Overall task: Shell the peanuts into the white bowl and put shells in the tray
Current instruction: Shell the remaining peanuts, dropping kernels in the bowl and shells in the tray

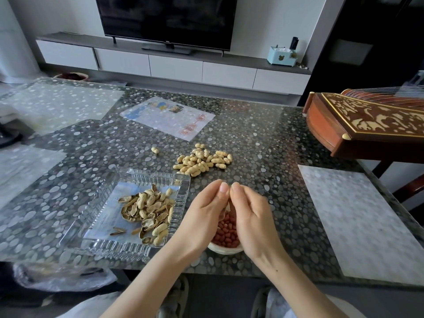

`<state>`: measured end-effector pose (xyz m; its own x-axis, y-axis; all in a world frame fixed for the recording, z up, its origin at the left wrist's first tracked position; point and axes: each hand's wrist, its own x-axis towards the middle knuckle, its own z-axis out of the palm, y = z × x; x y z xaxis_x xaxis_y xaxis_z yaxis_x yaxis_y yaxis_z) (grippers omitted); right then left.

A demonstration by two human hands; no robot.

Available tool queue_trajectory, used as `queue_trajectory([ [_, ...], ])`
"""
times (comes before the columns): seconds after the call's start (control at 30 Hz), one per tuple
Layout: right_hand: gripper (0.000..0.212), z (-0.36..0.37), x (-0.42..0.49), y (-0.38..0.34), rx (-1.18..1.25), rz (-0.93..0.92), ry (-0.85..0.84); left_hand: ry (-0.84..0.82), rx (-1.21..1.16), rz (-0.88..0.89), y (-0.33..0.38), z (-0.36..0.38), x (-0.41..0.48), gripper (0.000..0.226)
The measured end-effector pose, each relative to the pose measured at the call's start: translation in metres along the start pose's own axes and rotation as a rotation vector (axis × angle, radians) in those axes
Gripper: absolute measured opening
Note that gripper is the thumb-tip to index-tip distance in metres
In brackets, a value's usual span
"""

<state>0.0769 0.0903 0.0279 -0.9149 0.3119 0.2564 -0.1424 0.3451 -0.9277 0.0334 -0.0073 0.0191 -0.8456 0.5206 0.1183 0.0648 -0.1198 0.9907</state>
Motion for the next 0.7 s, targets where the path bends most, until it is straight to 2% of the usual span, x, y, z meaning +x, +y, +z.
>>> queue_trajectory([
  [0.13, 0.043, 0.003, 0.001, 0.001, 0.023, 0.089, 0.041, 0.013, 0.116, 0.053, 0.003, 0.001, -0.002, 0.043],
  [0.3, 0.05, 0.003, 0.005, -0.001, 0.076, 0.222, 0.122, 0.011, 0.14, 0.047, -0.001, 0.002, -0.002, 0.032],
  [0.47, 0.062, 0.0, 0.007, -0.006, 0.219, 0.418, 0.027, -0.013, 0.056, -0.034, 0.0, 0.0, 0.002, 0.032],
  [0.6, 0.048, -0.009, 0.013, -0.005, 0.332, 0.596, -0.047, -0.025, 0.041, -0.106, -0.001, -0.003, 0.004, 0.034],
  [0.67, 0.047, -0.014, 0.015, -0.004, 0.309, 0.595, -0.072, -0.016, 0.022, -0.141, 0.002, -0.006, 0.005, 0.032],
  [0.7, 0.048, -0.016, 0.016, -0.002, 0.21, 0.539, -0.079, 0.007, 0.036, -0.151, 0.005, -0.008, 0.006, 0.032],
])
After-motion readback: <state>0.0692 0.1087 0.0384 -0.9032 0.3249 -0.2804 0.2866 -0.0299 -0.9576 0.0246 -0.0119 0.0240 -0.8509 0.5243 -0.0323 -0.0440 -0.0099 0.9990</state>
